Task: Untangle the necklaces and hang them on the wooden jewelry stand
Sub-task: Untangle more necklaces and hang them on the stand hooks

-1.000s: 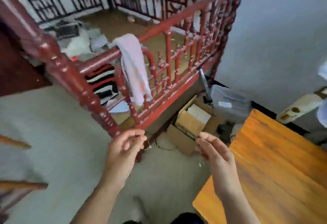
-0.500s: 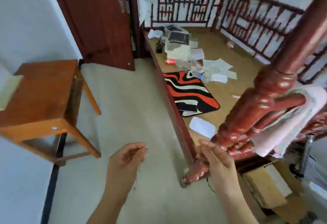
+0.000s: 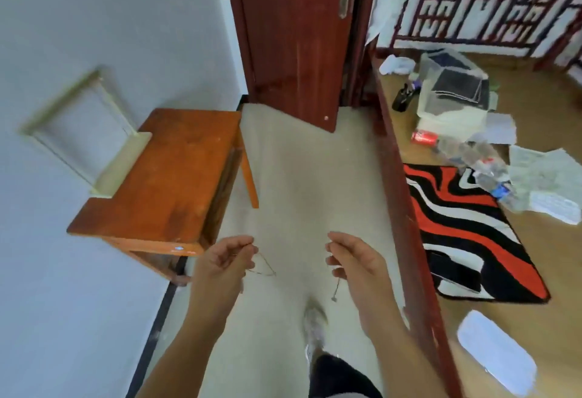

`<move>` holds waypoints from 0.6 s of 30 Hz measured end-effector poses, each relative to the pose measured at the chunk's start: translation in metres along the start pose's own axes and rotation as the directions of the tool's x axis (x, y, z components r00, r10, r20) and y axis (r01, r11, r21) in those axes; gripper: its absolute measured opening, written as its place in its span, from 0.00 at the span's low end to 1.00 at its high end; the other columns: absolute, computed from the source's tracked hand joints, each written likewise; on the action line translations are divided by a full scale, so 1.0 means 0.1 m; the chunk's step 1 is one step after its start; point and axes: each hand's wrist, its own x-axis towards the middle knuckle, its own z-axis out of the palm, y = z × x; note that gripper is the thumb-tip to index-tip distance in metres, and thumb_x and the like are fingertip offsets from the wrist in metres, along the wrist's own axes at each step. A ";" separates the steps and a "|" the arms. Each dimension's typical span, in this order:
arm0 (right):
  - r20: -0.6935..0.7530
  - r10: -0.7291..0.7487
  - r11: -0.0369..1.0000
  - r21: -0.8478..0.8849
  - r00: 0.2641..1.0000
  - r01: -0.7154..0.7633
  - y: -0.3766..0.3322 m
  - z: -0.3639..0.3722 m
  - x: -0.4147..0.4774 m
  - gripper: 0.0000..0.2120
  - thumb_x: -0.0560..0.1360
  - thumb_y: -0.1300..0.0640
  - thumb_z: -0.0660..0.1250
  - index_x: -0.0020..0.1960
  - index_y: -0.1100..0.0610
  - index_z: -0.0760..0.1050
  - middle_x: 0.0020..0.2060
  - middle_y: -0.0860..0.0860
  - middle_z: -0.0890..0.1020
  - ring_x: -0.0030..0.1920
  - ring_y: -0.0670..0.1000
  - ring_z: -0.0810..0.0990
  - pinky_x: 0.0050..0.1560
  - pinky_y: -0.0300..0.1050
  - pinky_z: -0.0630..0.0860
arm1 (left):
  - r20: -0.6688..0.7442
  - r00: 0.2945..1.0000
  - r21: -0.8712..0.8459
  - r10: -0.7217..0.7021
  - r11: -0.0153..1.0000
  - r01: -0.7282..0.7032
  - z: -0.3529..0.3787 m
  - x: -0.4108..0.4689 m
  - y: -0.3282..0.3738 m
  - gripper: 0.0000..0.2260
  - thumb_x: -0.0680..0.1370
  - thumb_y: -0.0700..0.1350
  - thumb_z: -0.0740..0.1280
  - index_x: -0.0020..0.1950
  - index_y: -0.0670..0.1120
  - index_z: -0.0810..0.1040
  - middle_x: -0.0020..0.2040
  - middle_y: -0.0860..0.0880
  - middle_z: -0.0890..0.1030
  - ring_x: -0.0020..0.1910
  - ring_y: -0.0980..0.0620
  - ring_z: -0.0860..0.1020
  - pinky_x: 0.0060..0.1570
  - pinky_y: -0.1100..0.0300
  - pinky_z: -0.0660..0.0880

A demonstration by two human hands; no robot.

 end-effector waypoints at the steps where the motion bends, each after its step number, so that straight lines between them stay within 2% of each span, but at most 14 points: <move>1: 0.051 0.020 0.999 -0.031 0.998 -0.018 -0.05 0.11 0.28 0.10 0.79 0.61 0.68 0.52 0.49 0.84 0.46 0.49 0.86 0.41 0.45 0.83 0.44 0.38 0.77 | -0.048 0.999 0.021 -0.011 1.000 0.012 0.02 0.21 0.05 0.05 0.77 0.38 0.70 0.50 0.47 0.83 0.41 0.50 0.85 0.36 0.56 0.81 0.36 0.67 0.77; 4: 0.198 0.043 0.995 -0.098 0.979 -0.024 -0.37 0.49 1.01 0.09 0.79 0.59 0.68 0.53 0.47 0.83 0.47 0.47 0.85 0.43 0.44 0.83 0.43 0.36 0.77 | -0.171 0.985 0.043 -0.011 0.999 0.018 -0.01 0.78 0.32 0.04 0.77 0.42 0.71 0.50 0.48 0.84 0.41 0.52 0.85 0.38 0.54 0.83 0.41 0.61 0.77; 7: 0.313 0.010 0.993 -0.114 0.950 0.026 -0.82 0.89 1.58 0.09 0.79 0.58 0.68 0.53 0.46 0.83 0.44 0.46 0.85 0.43 0.44 0.82 0.41 0.33 0.77 | -0.306 0.952 0.009 0.004 1.000 -0.002 -0.10 1.25 0.63 0.04 0.77 0.40 0.71 0.49 0.48 0.84 0.40 0.50 0.84 0.38 0.49 0.83 0.42 0.56 0.80; 11: 0.425 -0.018 0.983 -0.157 0.905 0.093 -1.24 1.39 2.24 0.08 0.79 0.57 0.68 0.52 0.46 0.83 0.44 0.46 0.85 0.44 0.44 0.83 0.42 0.34 0.78 | -0.459 0.888 -0.051 -0.005 0.998 -0.021 -0.21 1.78 0.85 0.03 0.77 0.43 0.71 0.49 0.50 0.84 0.41 0.54 0.84 0.38 0.53 0.83 0.41 0.63 0.78; 14: 0.481 -0.007 0.974 -0.196 0.877 0.115 -1.30 1.76 2.76 0.08 0.79 0.57 0.68 0.53 0.46 0.83 0.44 0.47 0.85 0.44 0.45 0.83 0.43 0.36 0.78 | -0.526 0.850 -0.099 -0.030 0.995 -0.027 -0.25 2.22 0.77 0.04 0.77 0.41 0.71 0.49 0.49 0.83 0.41 0.55 0.84 0.38 0.55 0.82 0.37 0.67 0.78; 18: 0.531 0.042 0.954 -0.273 0.847 0.124 -1.17 2.33 3.42 0.09 0.78 0.58 0.69 0.52 0.46 0.84 0.43 0.48 0.85 0.44 0.47 0.82 0.46 0.39 0.78 | -0.571 0.816 -0.155 -0.088 0.988 -0.002 -0.37 2.88 0.51 0.05 0.77 0.38 0.70 0.50 0.47 0.83 0.41 0.51 0.85 0.38 0.53 0.82 0.38 0.65 0.78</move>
